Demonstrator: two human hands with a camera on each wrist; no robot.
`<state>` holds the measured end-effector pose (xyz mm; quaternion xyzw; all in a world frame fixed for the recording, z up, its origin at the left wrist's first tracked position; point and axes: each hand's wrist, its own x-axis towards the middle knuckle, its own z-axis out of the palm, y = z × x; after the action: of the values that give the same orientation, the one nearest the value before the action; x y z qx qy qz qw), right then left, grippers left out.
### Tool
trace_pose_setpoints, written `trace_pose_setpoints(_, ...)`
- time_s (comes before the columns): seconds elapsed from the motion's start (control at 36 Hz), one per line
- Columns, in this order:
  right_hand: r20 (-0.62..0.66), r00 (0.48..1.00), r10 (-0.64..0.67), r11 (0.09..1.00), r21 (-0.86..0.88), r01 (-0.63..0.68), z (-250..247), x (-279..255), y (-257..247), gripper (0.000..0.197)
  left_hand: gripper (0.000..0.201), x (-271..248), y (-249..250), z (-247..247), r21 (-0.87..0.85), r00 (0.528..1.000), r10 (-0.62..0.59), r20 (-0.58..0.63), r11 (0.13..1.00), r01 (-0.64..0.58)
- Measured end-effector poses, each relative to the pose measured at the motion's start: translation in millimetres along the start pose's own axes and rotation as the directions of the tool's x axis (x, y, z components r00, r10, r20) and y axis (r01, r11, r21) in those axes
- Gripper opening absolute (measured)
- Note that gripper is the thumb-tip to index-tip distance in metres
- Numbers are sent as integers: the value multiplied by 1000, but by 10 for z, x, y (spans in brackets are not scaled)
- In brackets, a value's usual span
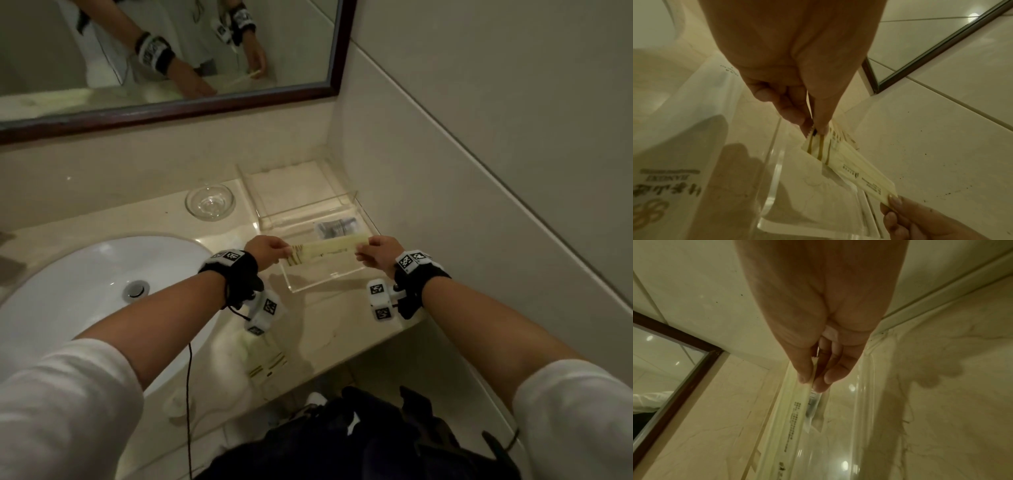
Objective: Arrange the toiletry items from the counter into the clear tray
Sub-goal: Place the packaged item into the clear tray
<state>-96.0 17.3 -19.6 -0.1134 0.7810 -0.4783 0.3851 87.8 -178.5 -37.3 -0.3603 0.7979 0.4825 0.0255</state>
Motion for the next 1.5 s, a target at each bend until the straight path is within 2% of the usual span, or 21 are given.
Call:
trace_pose_setpoints(0.28,32,989,144,989,19,-145,30,285,-55,11,26,96,7,88,-44,995,-88,-53,995,85)
trace_pose_setpoints(0.39,42,985,169,982,-87,-165,51,388,-86,16,26,110,57,99,87,995,-81,-63,992,87)
trace_pose_setpoints(0.5,55,982,181,955,-250,-162,70,494,-84,14,24,142,81,112,139,994,-93,-60,985,101)
trace_pose_setpoints(0.67,86,959,270,890,-402,-215,55,675,17,18,20,172,77,118,265,999,-39,-5,963,39)
trace_pose_setpoints(0.86,103,960,261,857,-482,-182,92,724,9,23,19,221,72,132,375,1000,10,-29,927,1)
trace_pose_setpoints(1.11,132,955,266,808,-570,-146,26,1083,305,31,19,283,77,157,471,998,18,-57,882,11)
trace_pose_setpoints(1.36,132,973,189,772,-632,-64,23,966,256,36,17,290,39,194,516,996,17,-85,856,30)
trace_pose_setpoints(1.5,116,980,160,754,-656,-45,34,908,198,40,16,309,38,195,514,999,16,-43,858,8)
